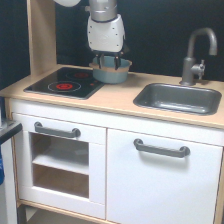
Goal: Place the pot in the sink
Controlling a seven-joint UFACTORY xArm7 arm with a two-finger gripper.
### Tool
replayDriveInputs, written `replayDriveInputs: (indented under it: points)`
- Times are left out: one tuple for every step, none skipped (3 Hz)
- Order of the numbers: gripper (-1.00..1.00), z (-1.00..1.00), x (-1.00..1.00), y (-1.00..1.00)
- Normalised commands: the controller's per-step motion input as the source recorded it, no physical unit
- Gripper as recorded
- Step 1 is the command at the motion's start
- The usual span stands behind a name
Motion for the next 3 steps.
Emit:
replayDriveInputs:
  points:
    - [1.0,0.14,-0.13,-0.17]
    - [1.0,0.02,-0.11,-0.14]
    - [1.0,-0.06,-0.13,-0.13]
